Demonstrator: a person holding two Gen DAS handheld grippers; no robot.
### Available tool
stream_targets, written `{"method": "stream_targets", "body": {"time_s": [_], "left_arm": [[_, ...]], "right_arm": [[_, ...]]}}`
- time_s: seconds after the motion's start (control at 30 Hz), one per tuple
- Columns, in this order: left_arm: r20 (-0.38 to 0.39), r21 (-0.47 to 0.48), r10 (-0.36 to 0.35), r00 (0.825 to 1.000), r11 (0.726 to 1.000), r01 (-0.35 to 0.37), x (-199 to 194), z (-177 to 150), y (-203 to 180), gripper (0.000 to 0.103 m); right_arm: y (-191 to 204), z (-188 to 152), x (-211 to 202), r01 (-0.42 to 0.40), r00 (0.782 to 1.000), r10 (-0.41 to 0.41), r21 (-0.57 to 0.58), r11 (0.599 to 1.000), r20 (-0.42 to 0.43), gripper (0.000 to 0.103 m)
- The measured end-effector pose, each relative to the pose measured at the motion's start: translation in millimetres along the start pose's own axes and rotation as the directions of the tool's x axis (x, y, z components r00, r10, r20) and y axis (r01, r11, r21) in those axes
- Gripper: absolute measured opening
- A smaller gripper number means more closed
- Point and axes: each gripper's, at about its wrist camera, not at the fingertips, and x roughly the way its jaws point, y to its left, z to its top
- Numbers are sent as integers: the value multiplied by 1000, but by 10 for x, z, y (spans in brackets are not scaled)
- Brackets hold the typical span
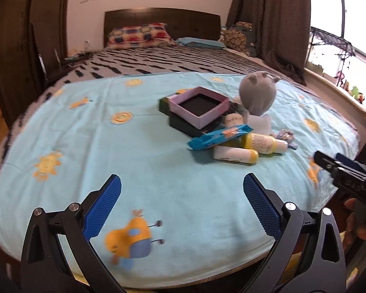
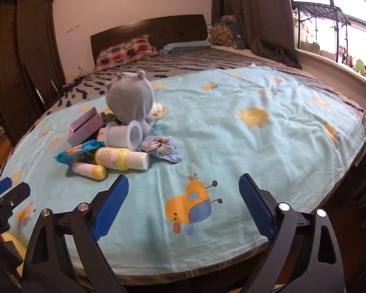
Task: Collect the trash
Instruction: 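Grasp the white-yellow tube with left tool while right tool grasps knotted blue cloth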
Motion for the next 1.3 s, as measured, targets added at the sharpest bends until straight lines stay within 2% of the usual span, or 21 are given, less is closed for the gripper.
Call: {"method": "stream_targets", "body": {"time_s": [0.1,0.3,0.5,0.6,0.63,0.8,1.07,1.13,1.2,1.23,1.3], "left_arm": [[-28,4,-42,999,999,42,164,-5,-94,93],[-123,75,-85,989,993,94,555,-5,-391,78],[-133,136,-52,990,988,71,733,83,-524,77],[-159,173,-46,986,982,74,826,104,-600,77],[-164,177,-44,985,982,73,852,116,-603,77],[-179,165,-46,983,983,76,970,178,-585,78],[-189,183,-30,982,981,65,1072,216,-626,78],[-184,179,-38,982,981,72,1071,214,-625,78],[-180,166,-59,982,982,89,1051,212,-608,73],[-177,158,-65,982,983,93,1042,213,-597,67],[-173,145,-76,982,984,102,1032,220,-570,65]], "right_arm": [[8,43,167,-39,999,38,-7,999,-32,79],[34,161,388,-104,993,105,11,994,-49,79],[76,318,561,-146,988,145,-1,989,-56,79],[104,361,683,-156,984,155,-8,988,-89,68],[105,375,729,-158,983,156,-10,987,-99,63],[111,406,840,-177,976,175,-8,984,-130,54],[141,411,927,-157,975,151,-24,987,-163,51],[149,403,921,-162,974,155,-30,986,-168,46],[138,402,920,-166,973,158,-30,986,-168,44],[134,396,908,-167,973,159,-30,986,-167,42],[126,396,889,-160,975,152,-37,986,-162,39]]}}
